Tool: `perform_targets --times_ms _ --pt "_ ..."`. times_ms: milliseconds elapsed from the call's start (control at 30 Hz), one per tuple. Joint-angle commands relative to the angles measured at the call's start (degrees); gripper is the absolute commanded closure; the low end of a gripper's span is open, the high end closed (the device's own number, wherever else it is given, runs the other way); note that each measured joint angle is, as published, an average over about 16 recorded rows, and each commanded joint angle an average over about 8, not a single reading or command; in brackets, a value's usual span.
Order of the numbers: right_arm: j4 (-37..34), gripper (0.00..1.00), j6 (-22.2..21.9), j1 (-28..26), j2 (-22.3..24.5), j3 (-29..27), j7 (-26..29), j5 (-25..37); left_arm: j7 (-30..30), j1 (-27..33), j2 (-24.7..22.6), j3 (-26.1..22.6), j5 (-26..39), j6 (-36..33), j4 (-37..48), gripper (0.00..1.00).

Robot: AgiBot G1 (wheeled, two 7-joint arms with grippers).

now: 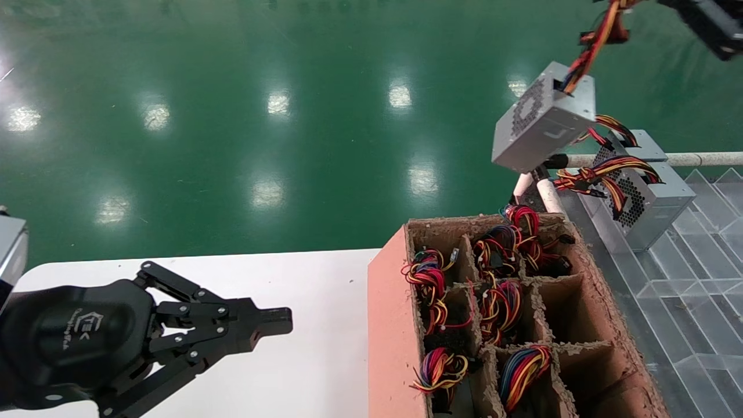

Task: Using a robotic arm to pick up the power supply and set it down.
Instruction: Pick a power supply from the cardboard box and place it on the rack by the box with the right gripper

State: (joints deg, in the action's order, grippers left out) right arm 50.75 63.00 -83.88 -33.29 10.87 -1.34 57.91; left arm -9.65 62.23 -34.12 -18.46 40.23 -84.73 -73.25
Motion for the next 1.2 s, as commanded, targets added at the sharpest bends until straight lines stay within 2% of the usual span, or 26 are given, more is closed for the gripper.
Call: perform_targets --times_ms 33,200,433,533,667,800,900,1033,1200 --pt "-4.5 1.0 0.4 -3.2 -2.5 1.4 -1.0 1.5 0.0 0.0 0.0 0.0 0.0 0.0 0.0 1.0" --pt "-16.2 1.0 2.1 -9.3 -6.2 2.8 -5.3 3.4 0.0 0.0 0.0 0.0 0.0 0.0 0.0 1.0" --pt "-29.1 1.0 3.8 -15.1 -8.2 3.6 -10.6 5.0 0.0 0.0 0.0 0.0 0.0 0.0 0.0 1.0" --pt "-33.9 1.0 2.5 -17.0 -8.8 3.9 -12.4 5.8 0.0 0.0 0.0 0.0 0.0 0.0 0.0 1.0" --pt "-39.6 1.0 -3.0 -19.3 -10.2 4.3 -14.5 7.0 0.0 0.0 0.0 0.0 0.0 0.0 0.0 1.0" --pt "-43.7 1.0 -9.5 -21.4 -11.8 4.6 -15.9 8.0 0.0 0.0 0.0 0.0 0.0 0.0 0.0 1.0" --pt "-45.5 1.0 -12.2 -22.5 -12.6 4.8 -16.6 8.6 0.0 0.0 0.0 0.0 0.0 0.0 0.0 1.0" --pt "-46.8 1.0 -12.3 -23.2 -12.7 5.3 -17.5 9.3 0.0 0.0 0.0 -0.1 0.0 0.0 0.0 1.0" --pt "-47.6 1.0 -9.2 -23.4 -11.3 5.9 -18.4 10.2 0.0 0.0 0.0 -0.1 0.0 0.0 0.0 1.0"
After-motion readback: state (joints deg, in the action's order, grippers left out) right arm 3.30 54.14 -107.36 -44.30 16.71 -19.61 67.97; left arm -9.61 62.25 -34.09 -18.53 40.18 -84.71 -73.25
